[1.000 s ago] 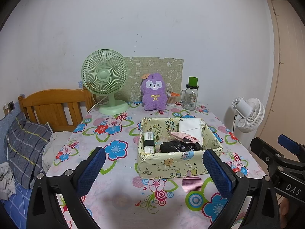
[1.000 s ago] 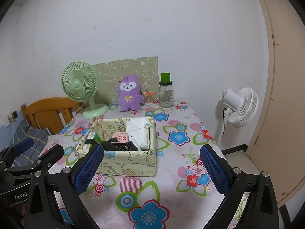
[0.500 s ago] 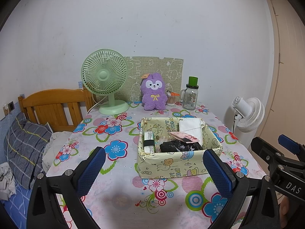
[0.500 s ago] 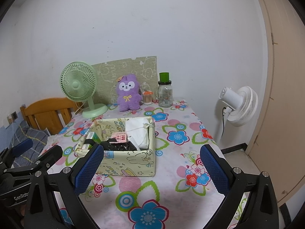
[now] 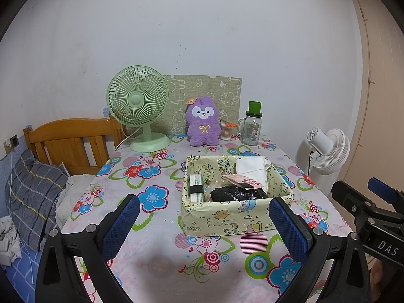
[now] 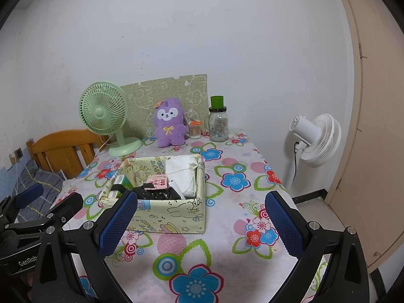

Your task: Organize soft objects

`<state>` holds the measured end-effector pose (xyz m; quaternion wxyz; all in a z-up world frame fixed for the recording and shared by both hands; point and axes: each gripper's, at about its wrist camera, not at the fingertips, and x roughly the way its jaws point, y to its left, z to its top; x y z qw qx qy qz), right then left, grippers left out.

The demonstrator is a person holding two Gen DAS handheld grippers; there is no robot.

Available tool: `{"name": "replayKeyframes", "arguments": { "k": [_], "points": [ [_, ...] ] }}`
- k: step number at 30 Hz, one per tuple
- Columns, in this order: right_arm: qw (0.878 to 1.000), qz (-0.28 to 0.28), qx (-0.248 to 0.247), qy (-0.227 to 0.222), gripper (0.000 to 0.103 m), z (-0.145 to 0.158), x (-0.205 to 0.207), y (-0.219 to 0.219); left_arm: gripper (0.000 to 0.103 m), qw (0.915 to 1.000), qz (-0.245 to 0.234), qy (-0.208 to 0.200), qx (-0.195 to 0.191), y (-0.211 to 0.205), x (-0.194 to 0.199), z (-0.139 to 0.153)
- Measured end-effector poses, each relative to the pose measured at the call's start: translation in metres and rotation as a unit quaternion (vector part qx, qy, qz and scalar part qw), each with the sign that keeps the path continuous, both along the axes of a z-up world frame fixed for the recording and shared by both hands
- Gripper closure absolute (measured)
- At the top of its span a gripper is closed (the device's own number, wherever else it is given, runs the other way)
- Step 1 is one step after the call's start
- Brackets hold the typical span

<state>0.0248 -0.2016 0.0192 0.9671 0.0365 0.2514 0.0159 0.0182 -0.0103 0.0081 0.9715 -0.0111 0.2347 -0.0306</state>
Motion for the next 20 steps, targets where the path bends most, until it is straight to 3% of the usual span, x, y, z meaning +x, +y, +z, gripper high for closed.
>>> {"name": "replayKeyframes", "arguments": {
  "k": [20],
  "points": [
    [1.000,-0.003,0.002,0.000,0.001,-0.0003,0.0003,-0.0024,0.000,1.0000,0.000,0.000,0.001,-0.0003,-0.0001,-0.0009]
  ]
}}
